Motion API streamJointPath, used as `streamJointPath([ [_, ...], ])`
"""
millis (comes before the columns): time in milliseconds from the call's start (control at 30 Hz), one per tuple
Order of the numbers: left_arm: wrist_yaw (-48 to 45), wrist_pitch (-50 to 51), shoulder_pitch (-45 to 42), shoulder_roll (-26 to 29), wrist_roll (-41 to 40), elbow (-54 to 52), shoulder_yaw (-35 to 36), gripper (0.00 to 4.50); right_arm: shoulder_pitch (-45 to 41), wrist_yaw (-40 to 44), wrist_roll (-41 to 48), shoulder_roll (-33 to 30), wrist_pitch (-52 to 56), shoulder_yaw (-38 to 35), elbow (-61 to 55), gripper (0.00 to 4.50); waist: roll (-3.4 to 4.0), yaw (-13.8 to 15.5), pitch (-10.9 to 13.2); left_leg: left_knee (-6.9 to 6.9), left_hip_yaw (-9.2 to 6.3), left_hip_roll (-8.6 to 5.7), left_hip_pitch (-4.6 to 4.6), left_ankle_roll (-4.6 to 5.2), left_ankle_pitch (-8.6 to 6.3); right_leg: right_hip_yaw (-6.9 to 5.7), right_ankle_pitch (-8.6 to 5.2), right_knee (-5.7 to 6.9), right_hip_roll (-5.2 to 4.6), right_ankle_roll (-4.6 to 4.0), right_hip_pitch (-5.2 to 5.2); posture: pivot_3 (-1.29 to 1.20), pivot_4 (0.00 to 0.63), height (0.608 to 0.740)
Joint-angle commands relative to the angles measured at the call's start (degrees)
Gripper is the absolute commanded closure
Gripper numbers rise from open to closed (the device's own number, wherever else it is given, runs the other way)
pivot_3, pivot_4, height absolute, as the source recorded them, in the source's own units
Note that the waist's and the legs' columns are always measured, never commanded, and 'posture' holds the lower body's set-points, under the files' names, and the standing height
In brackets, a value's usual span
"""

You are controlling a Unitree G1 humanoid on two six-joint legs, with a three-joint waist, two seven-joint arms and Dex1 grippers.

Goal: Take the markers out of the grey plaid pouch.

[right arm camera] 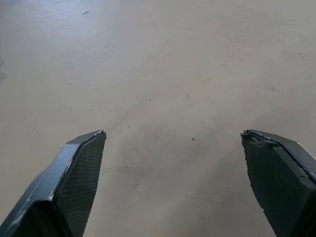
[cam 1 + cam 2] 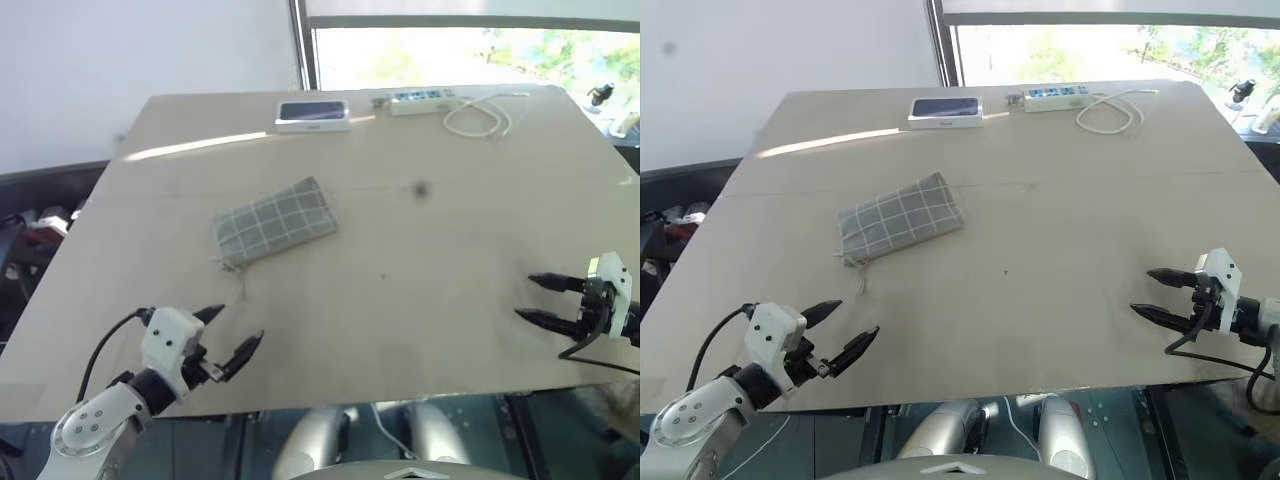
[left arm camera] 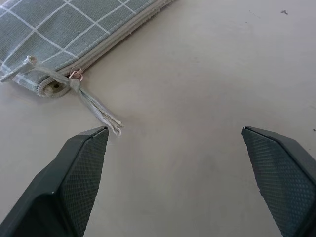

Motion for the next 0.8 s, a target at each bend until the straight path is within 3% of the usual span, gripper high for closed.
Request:
streamJointPath([
  [33,-1.0,-2.1,-0.1,0.7,-0.2,-0.3,1.0,0.02,1.2,0.8,0.9,-1.2,-1.0,-2.3,-1.3,0.00,0.00,0.0,0.0,0.00,0.00,0.00,0.00,0.00,0.00,0.00,0.00,0.00,0.00,0.00,0.00,0.00,0.150,0.740],
  [800,-1.6,-3.7,0.6,-0.2,-0.3,0.3,-0.7,0.02,1.3,0.2,0.7,-1.7,-2.0,-2.6,-1.6,0.00,0.02,0.0,0.0,-0.14,-0.02,0.00,0.01,-0.01,0.01,-0.01,0.00,-0.14,0.00,0.00,0.01,0.00,0.150,0.740],
])
